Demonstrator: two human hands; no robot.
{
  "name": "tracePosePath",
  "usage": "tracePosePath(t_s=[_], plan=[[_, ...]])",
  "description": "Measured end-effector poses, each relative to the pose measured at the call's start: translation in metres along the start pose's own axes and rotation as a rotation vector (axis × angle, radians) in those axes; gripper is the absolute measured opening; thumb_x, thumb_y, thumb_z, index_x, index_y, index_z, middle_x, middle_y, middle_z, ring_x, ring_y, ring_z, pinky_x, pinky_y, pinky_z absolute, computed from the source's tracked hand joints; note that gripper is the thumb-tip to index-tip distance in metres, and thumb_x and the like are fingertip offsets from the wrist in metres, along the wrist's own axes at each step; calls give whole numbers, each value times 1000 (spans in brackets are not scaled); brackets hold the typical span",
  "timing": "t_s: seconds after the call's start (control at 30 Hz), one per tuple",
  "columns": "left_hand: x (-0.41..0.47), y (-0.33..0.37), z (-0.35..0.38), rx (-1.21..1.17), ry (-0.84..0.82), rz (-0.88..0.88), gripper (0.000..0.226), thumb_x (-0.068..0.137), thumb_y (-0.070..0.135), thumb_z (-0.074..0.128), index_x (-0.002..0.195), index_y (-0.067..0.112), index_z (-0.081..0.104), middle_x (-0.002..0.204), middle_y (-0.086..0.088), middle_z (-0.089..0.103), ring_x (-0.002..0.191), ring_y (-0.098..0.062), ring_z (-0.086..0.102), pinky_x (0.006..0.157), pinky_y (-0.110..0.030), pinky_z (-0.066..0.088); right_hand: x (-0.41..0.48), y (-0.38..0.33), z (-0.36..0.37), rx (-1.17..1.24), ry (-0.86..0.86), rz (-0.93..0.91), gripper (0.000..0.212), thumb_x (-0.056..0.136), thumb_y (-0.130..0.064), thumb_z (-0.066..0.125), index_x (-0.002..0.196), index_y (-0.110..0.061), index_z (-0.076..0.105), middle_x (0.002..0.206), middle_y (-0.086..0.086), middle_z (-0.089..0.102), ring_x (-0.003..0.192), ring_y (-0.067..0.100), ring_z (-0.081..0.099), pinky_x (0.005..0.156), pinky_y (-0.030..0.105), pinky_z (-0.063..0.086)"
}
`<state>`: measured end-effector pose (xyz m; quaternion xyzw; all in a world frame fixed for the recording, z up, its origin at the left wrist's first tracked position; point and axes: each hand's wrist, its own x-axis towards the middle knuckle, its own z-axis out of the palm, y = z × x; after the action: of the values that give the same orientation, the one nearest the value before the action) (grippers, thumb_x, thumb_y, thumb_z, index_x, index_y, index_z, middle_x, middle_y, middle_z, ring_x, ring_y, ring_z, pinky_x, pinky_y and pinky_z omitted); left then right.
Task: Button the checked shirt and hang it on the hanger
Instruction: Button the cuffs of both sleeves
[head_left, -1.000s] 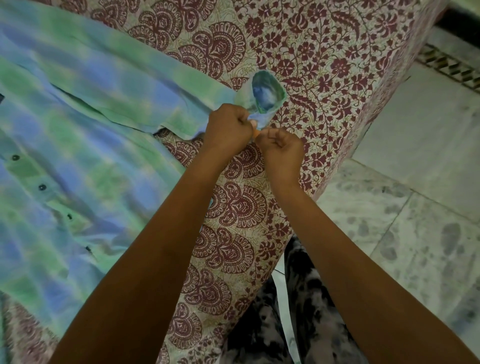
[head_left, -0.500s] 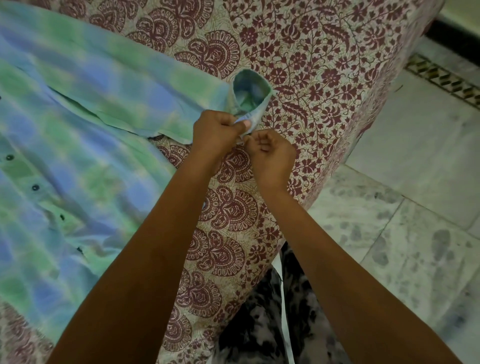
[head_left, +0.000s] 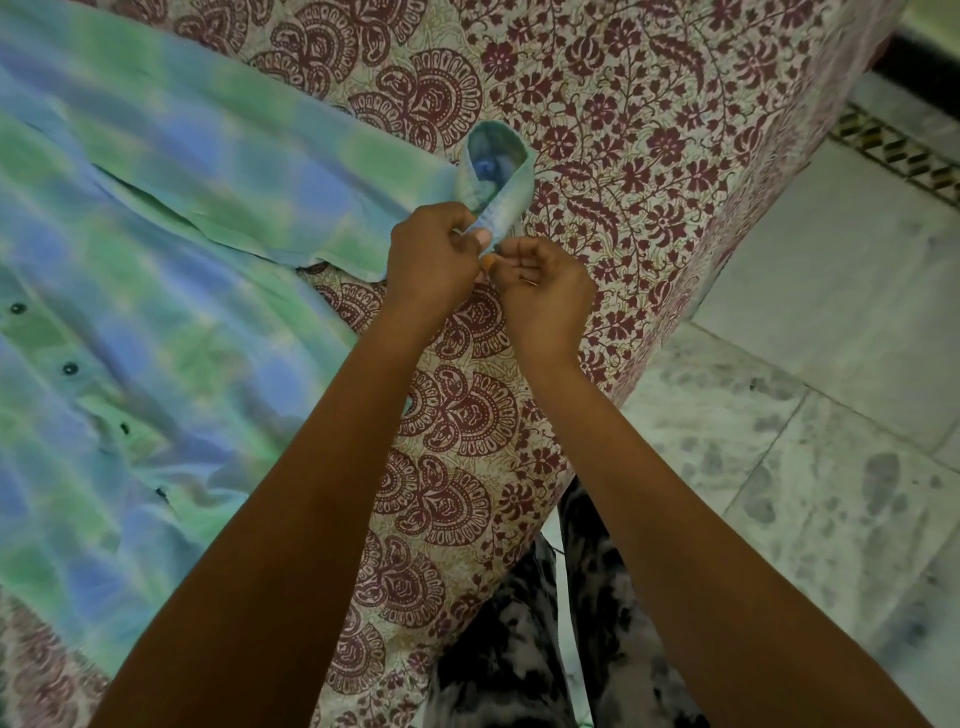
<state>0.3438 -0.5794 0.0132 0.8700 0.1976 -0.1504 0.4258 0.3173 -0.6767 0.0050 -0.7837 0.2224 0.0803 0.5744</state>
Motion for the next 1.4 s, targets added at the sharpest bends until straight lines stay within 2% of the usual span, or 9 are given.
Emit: tracePosePath(t_s=[0.2,0.5,0.77,0.87,1.0,1.1,1.2,1.3,1.4], plan=[[0,3,-3,128,3,155,13,87,16,55,88,5,61,77,-12,62,78,-32,62,69,-38,51,8,-9,-4,191,-95,218,6,82,-5,64,82,-3,70,75,9,68,67,14,62,68,25,55],[-7,-15,-7,-177,-63,133,10,88,17,52,90,11,60,84,-11,66,70,-21,64,72,-44,57,20,-11,-13,454,-336,640,6,86,-5,58,88,-5,64,76,3,65,65,8,61,62,15,54],[-9,-6,-7,83,173,390,12,87,15,56,91,7,64,82,-6,68,66,-12,59,60,-24,46,23,-11,-14,533,-370,502,10,91,-7,53,89,-8,63,77,2,64,65,5,61,65,14,55],[-11,-6,-11,-167,38,207,13,79,4,64,90,9,67,82,-1,66,68,-4,59,66,-14,50,26,-10,-17,487,-363,486,19,94,-22,49,105,-9,57,84,2,63,70,9,60,66,18,54],[-22,-4,-13,-256,-219,95,27,77,-8,59,90,13,69,84,-4,69,77,-9,65,82,-25,54,33,-12,-23,353,-389,389,23,92,-24,52,108,-8,54,91,2,65,75,12,65,66,22,54],[-21,-1,-16,-363,-37,16,26,81,-2,54,77,20,67,81,0,68,78,-15,66,82,-38,57,39,-13,-22,189,-279,307,11,90,-4,51,93,-9,61,86,6,64,78,21,64,66,28,57],[-18,9,-16,-266,234,74,11,80,20,61,90,18,55,88,6,58,82,-1,57,74,-19,51,41,-8,-18,65,-178,200,15,87,-2,53,83,-14,61,85,9,64,80,28,64,73,44,57],[-12,12,-3,-81,223,23,51,76,32,71,114,13,42,108,-2,44,92,-11,47,63,-13,37,39,-5,-18,11,-125,140,14,86,-4,54,82,-17,57,86,7,61,78,20,58,76,42,54],[-12,9,2,-83,233,-11,51,74,18,72,115,11,42,96,-3,52,77,-14,52,61,-21,39,40,2,-24,79,-55,198,18,88,-7,54,78,-22,54,87,4,61,80,18,58,79,42,54]])
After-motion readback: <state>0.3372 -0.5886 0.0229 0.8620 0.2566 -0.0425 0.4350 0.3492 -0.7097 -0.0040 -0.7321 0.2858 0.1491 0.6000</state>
